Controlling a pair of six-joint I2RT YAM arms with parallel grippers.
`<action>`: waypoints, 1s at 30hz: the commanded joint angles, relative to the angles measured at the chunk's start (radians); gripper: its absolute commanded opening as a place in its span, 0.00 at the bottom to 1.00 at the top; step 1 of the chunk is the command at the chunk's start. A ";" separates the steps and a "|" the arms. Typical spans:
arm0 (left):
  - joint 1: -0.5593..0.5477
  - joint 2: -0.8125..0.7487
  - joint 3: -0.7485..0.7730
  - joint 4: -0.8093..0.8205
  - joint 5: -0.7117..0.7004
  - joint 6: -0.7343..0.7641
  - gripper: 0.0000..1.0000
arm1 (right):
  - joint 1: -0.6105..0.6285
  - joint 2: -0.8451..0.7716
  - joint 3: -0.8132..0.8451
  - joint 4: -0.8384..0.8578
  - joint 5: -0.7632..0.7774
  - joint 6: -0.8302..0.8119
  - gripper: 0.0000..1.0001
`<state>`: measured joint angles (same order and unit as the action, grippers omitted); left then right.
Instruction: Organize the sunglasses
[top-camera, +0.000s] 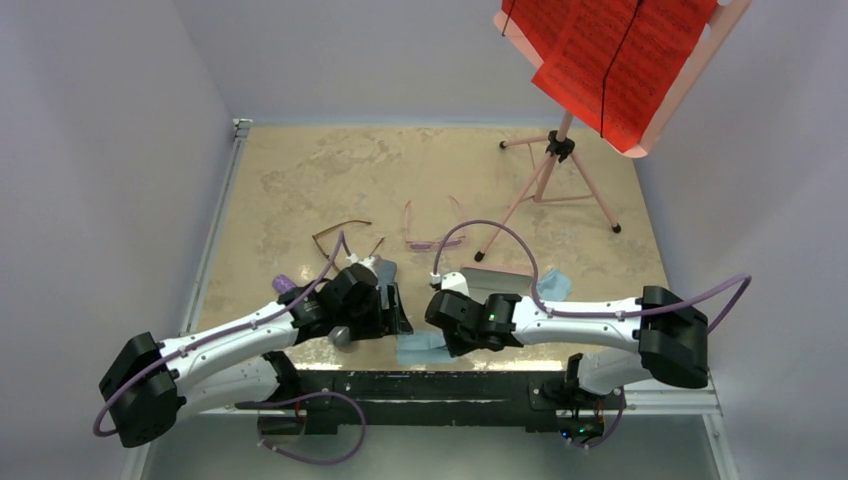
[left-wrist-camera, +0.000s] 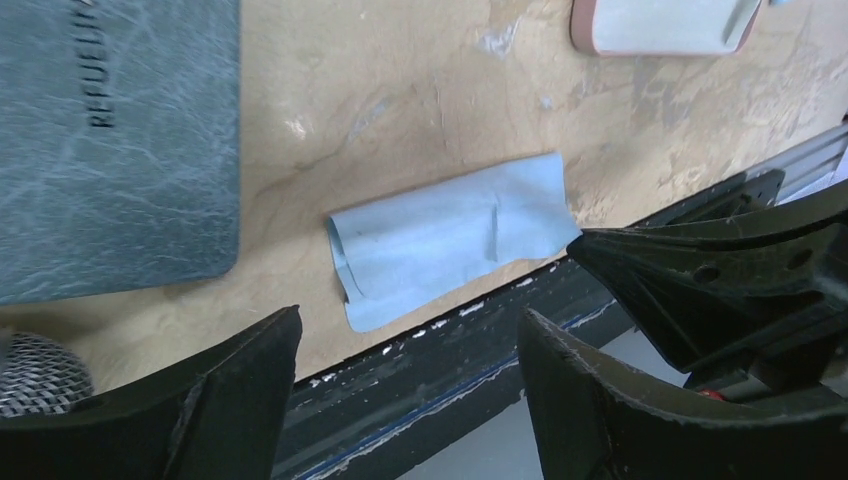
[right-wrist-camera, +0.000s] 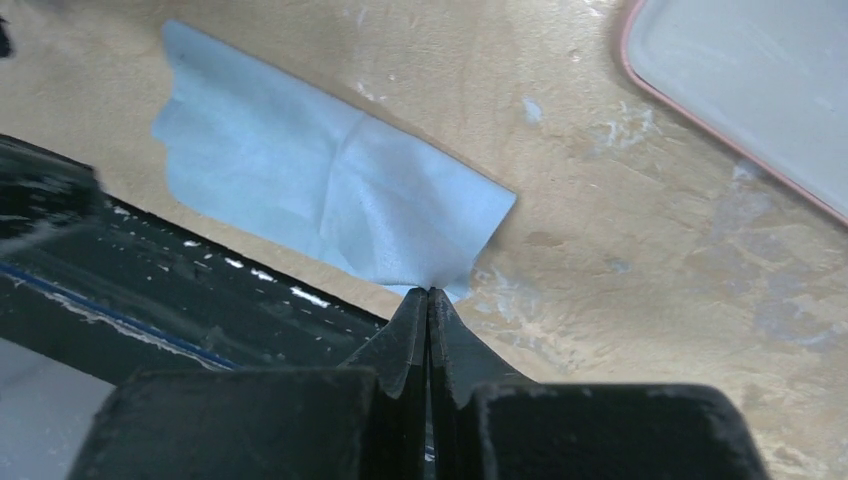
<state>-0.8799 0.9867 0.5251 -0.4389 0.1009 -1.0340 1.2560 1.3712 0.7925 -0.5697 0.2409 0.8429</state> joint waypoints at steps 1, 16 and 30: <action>-0.032 0.046 -0.009 0.055 0.048 -0.027 0.81 | 0.002 -0.002 -0.014 0.043 -0.019 -0.017 0.00; -0.121 0.206 0.036 0.098 0.045 -0.102 0.56 | -0.002 -0.012 -0.073 0.109 -0.093 0.023 0.00; -0.139 0.277 0.088 0.094 0.011 -0.161 0.42 | -0.003 -0.021 -0.101 0.156 -0.108 0.044 0.00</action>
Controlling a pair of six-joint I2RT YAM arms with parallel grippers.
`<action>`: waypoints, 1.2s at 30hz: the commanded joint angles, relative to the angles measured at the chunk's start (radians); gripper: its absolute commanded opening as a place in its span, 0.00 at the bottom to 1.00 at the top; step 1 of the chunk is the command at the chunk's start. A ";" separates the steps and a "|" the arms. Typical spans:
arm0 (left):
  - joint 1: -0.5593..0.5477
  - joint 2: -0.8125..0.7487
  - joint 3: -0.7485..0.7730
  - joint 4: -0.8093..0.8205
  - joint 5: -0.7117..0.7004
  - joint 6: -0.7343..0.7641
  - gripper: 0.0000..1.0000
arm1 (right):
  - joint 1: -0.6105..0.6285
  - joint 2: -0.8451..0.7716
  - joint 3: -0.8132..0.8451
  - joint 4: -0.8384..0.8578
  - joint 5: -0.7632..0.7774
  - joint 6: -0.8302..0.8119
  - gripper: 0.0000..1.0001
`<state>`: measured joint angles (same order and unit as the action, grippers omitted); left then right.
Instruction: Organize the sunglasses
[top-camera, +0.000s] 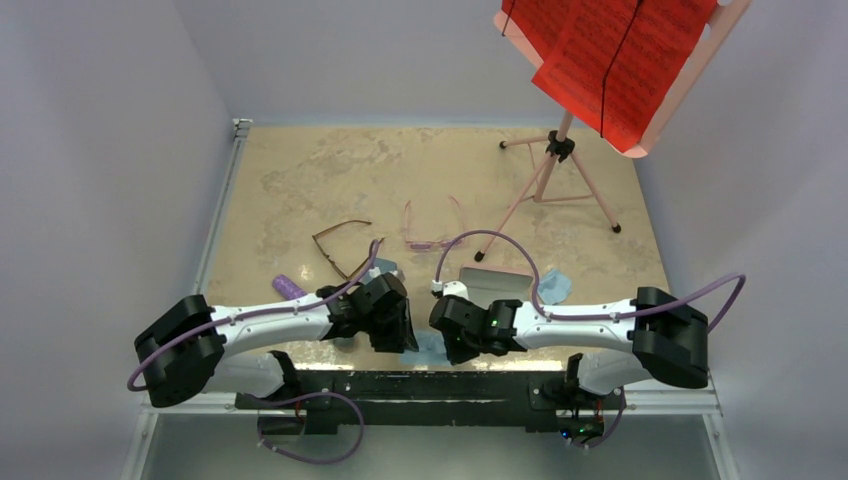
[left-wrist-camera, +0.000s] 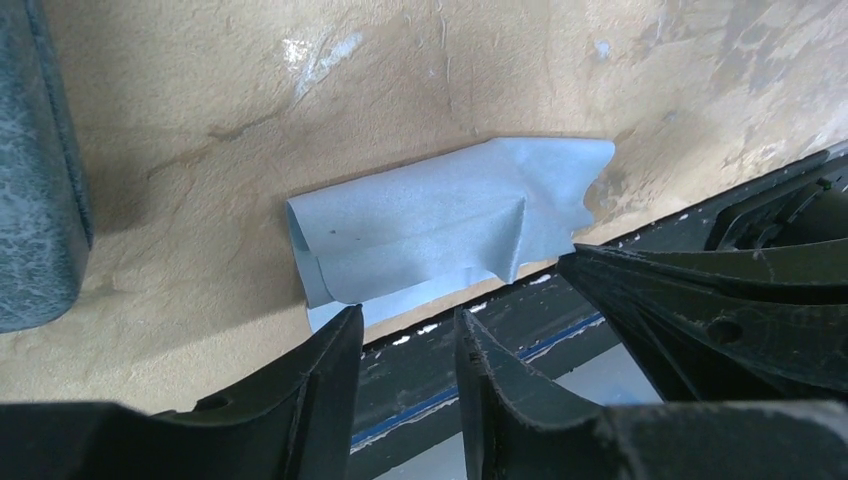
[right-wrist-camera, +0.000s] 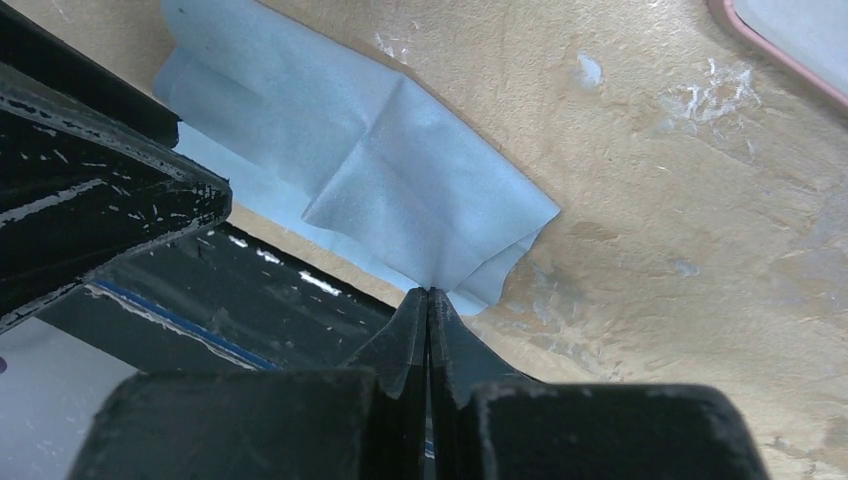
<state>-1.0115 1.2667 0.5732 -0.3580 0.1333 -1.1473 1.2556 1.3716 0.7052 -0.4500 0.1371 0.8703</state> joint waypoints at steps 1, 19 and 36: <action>-0.007 0.003 0.040 0.014 -0.029 -0.053 0.41 | -0.002 -0.028 -0.015 0.043 -0.006 0.016 0.00; -0.007 -0.008 0.132 -0.003 -0.122 0.024 0.41 | -0.017 -0.152 0.116 -0.111 0.137 -0.039 0.00; 0.014 -0.348 0.232 -0.316 -0.420 0.119 0.53 | -0.018 -0.094 0.502 -0.138 0.227 -0.253 0.00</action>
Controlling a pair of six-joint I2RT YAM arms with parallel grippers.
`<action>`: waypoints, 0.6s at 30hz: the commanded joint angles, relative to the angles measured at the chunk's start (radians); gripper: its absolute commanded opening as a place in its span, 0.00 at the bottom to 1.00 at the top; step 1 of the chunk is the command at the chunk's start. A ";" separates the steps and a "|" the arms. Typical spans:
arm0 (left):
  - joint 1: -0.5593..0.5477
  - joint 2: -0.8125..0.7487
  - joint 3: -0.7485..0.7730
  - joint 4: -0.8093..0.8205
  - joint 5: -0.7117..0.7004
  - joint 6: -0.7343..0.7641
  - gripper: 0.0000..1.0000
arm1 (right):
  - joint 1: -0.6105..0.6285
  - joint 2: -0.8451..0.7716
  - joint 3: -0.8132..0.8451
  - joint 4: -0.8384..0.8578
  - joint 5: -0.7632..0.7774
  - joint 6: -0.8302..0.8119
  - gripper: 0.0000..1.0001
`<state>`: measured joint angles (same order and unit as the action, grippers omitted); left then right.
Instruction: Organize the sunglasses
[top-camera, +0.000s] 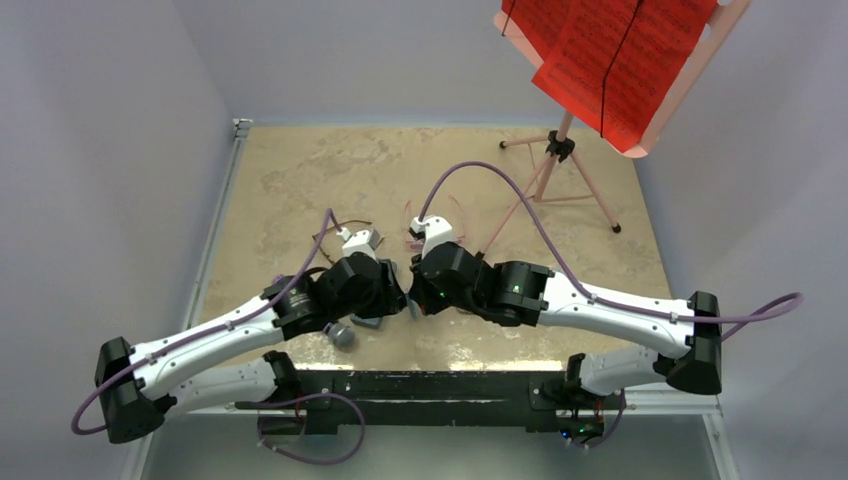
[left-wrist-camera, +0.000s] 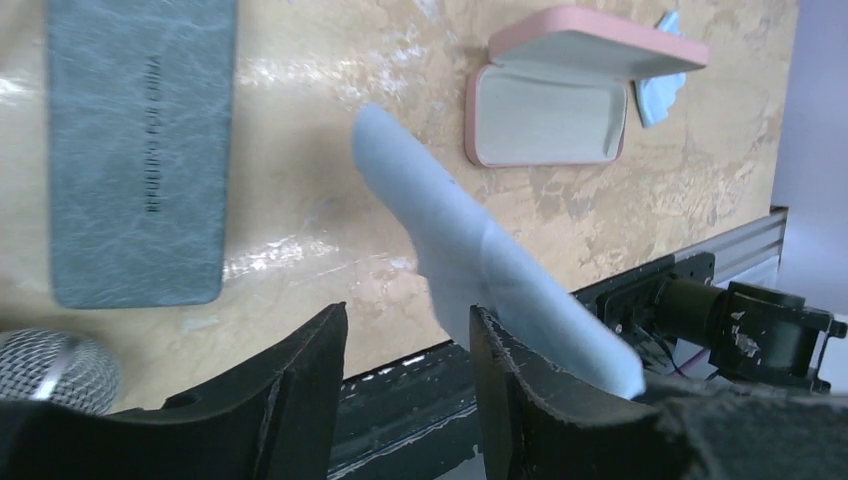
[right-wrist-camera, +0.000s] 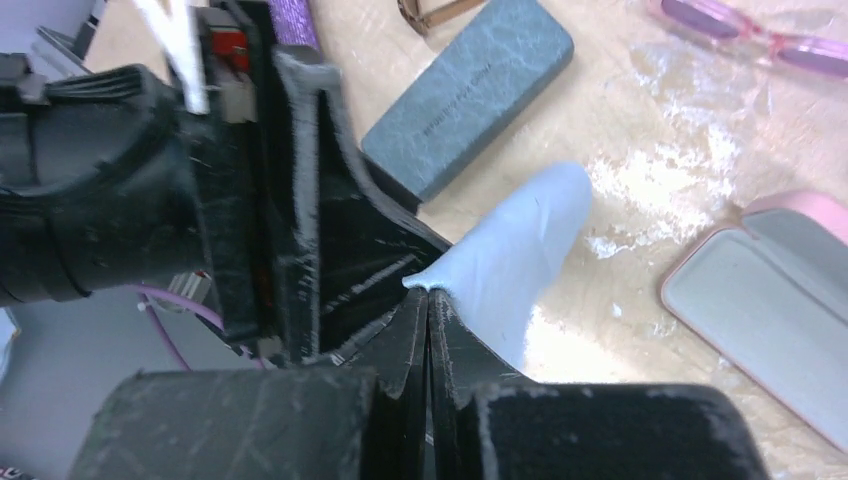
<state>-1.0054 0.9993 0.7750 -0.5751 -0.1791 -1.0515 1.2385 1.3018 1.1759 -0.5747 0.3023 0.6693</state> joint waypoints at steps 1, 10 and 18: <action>0.009 -0.099 0.023 -0.109 -0.116 0.016 0.53 | -0.002 -0.033 0.011 -0.019 0.066 -0.042 0.00; 0.012 -0.054 -0.074 -0.032 -0.050 -0.041 0.56 | -0.002 -0.118 -0.442 0.042 -0.050 0.164 0.00; 0.011 0.233 -0.075 0.165 0.186 -0.038 0.47 | -0.002 -0.033 -0.524 0.003 -0.025 0.327 0.00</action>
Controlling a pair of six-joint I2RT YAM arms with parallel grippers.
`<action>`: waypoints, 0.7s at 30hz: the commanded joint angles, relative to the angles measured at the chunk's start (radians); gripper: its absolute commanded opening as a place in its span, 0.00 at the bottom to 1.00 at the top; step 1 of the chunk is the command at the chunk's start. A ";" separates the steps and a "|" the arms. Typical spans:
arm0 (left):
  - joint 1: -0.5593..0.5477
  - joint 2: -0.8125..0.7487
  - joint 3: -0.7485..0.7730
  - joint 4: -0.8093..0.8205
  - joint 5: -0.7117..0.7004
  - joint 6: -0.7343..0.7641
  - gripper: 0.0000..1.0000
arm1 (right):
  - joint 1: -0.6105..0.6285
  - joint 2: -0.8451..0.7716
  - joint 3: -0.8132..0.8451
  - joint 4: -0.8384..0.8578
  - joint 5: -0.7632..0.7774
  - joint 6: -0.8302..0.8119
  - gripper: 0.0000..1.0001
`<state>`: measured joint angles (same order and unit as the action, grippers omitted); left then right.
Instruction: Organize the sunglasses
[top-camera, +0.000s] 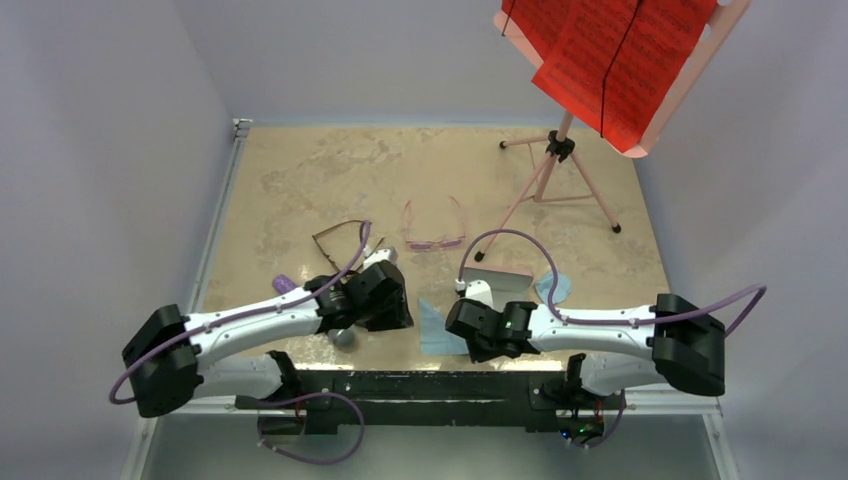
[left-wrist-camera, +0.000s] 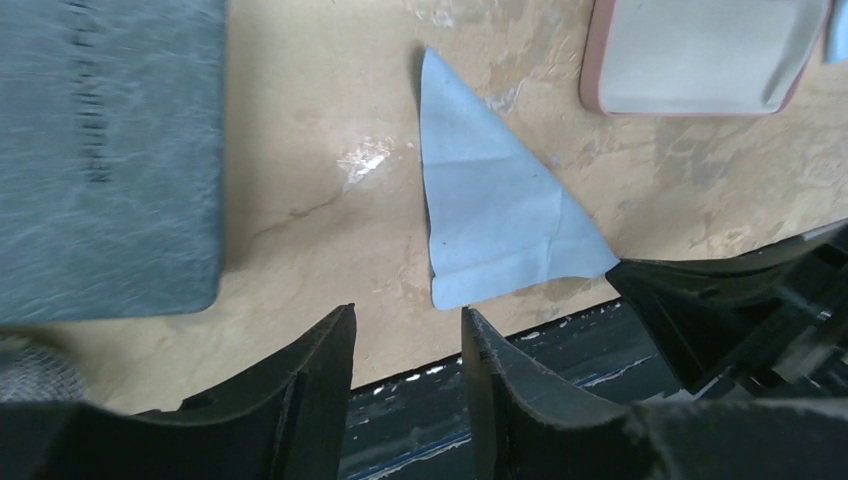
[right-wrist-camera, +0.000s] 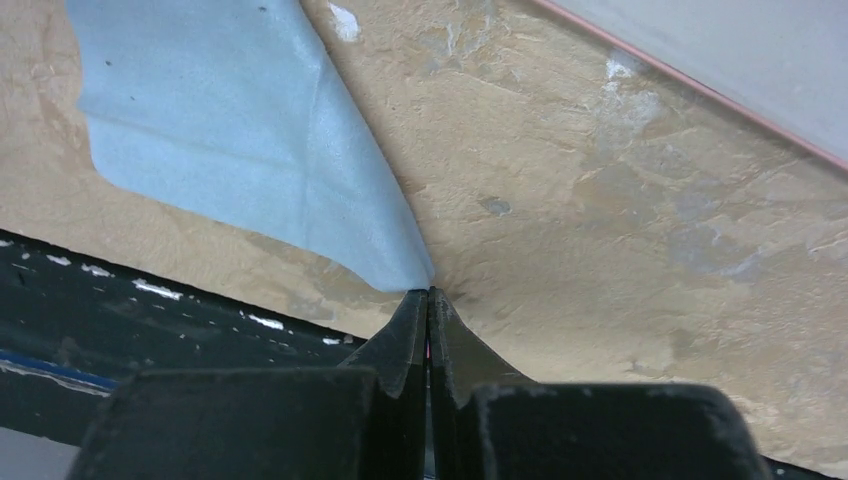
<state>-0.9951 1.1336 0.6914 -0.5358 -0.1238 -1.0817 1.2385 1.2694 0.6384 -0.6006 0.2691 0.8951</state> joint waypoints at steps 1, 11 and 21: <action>0.000 0.125 0.012 0.140 0.152 -0.010 0.46 | -0.002 0.001 0.013 0.036 0.009 0.104 0.00; -0.036 0.299 0.033 0.219 0.251 -0.052 0.37 | -0.002 -0.002 -0.011 0.058 0.002 0.120 0.00; -0.087 0.383 0.081 0.121 0.221 -0.078 0.32 | -0.002 -0.020 -0.045 0.106 -0.013 0.124 0.00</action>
<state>-1.0660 1.5021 0.7338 -0.3813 0.1066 -1.1412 1.2377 1.2758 0.6083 -0.5289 0.2516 0.9966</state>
